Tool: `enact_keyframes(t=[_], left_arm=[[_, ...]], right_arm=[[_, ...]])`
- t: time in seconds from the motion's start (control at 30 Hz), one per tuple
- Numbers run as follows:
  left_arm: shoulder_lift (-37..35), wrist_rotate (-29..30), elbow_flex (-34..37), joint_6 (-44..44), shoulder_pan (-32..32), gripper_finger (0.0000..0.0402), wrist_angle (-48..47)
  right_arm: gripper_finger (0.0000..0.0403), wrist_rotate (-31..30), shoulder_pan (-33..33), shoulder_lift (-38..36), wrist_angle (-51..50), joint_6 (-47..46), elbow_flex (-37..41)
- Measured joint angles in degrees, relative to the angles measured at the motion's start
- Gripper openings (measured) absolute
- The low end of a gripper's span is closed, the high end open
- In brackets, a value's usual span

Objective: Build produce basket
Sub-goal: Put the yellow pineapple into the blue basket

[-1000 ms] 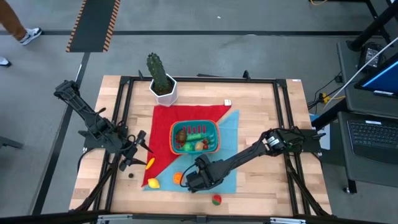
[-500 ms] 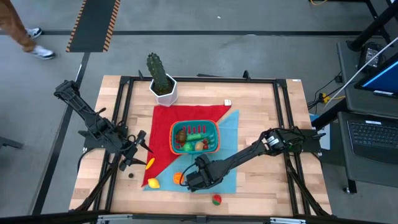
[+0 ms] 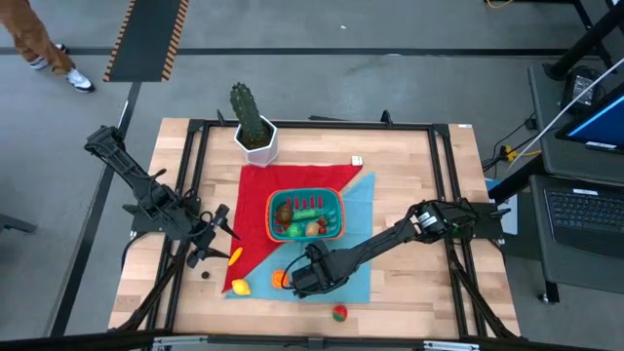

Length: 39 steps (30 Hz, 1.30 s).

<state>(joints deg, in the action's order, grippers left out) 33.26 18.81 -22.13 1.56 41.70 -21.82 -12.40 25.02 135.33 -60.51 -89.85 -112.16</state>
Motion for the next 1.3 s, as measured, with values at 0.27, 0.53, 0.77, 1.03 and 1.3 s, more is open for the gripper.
enact_keyframes(t=[0.27,0.53,0.77,1.03,1.3], left_arm=[[0.0,0.0,0.0,0.0,0.0,0.0263,-0.24],[0.0,0.0,0.0,0.0,0.02,0.0263,-0.22],[0.0,0.0,0.0,0.0,0.01,0.0263,-0.22],[0.0,-0.01,0.0,-0.35,0.0,0.0263,-0.21],[0.0,-0.04,0.0,-1.24,0.0,0.0263,-0.2]], right_arm=[[0.0203,0.0,-0.18,-0.02,-0.17,-0.6,0.0],[0.02,-0.22,-0.17,-0.04,-1.12,1.24,-3.2],[0.02,-7.38,0.47,-0.04,-11.32,4.19,-11.88],[0.02,-21.03,4.28,-0.22,-25.46,1.25,-19.15],[0.02,-30.24,8.18,-0.13,-15.16,-1.1,-11.84]])
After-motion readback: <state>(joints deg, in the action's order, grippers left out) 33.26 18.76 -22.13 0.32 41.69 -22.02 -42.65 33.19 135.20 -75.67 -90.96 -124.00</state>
